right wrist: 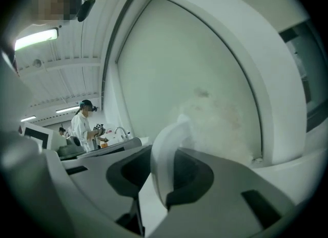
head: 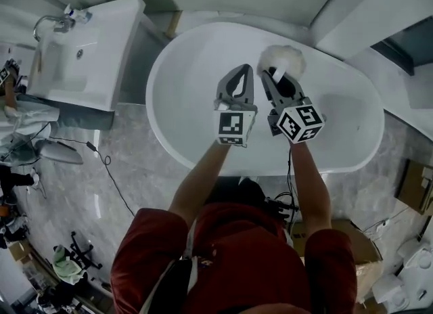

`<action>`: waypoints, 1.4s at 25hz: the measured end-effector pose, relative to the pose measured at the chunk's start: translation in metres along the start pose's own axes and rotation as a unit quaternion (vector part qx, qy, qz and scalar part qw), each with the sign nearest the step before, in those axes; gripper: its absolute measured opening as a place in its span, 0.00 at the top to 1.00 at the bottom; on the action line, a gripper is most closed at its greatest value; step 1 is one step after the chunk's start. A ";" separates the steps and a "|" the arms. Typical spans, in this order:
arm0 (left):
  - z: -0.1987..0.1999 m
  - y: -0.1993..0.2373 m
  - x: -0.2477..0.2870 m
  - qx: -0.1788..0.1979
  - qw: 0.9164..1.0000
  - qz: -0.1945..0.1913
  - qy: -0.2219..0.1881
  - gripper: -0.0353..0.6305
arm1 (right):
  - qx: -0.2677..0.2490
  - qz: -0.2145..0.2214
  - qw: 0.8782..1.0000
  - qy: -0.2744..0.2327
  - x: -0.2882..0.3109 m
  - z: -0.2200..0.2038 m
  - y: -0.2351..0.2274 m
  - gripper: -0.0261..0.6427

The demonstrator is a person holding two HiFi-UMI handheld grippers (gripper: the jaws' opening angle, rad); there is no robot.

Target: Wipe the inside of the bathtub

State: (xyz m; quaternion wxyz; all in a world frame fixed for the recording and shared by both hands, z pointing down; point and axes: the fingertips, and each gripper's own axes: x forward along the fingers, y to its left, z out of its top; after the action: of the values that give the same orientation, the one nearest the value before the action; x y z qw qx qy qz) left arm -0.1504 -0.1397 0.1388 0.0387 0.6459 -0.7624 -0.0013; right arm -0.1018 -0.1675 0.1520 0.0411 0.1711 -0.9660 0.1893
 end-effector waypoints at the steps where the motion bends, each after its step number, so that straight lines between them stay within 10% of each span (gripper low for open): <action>1: 0.007 -0.009 -0.006 -0.003 1.000 -0.001 0.003 0.92 | -0.001 -0.005 1.000 -0.003 -0.015 0.005 0.002 0.82; 18: 0.108 -0.171 -0.136 0.007 0.999 -0.047 -0.012 0.92 | -0.101 -0.147 0.981 -0.071 -0.254 0.091 0.059 0.82; 27: 0.130 -0.197 -0.170 -0.020 0.995 -0.097 -0.029 0.92 | -0.151 -0.215 0.959 -0.102 -0.303 0.103 0.092 0.82; 35: 0.145 -0.187 -0.185 0.042 0.989 -0.121 -0.071 0.92 | -0.195 -0.278 0.933 -0.122 -0.307 0.111 0.114 0.82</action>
State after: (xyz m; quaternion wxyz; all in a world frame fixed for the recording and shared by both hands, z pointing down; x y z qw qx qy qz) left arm 0.0547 0.0050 -0.0259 -0.0433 0.7327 -0.6789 -0.0201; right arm 0.1452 -0.0136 -0.0348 0.0070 0.4429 -0.8955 -0.0445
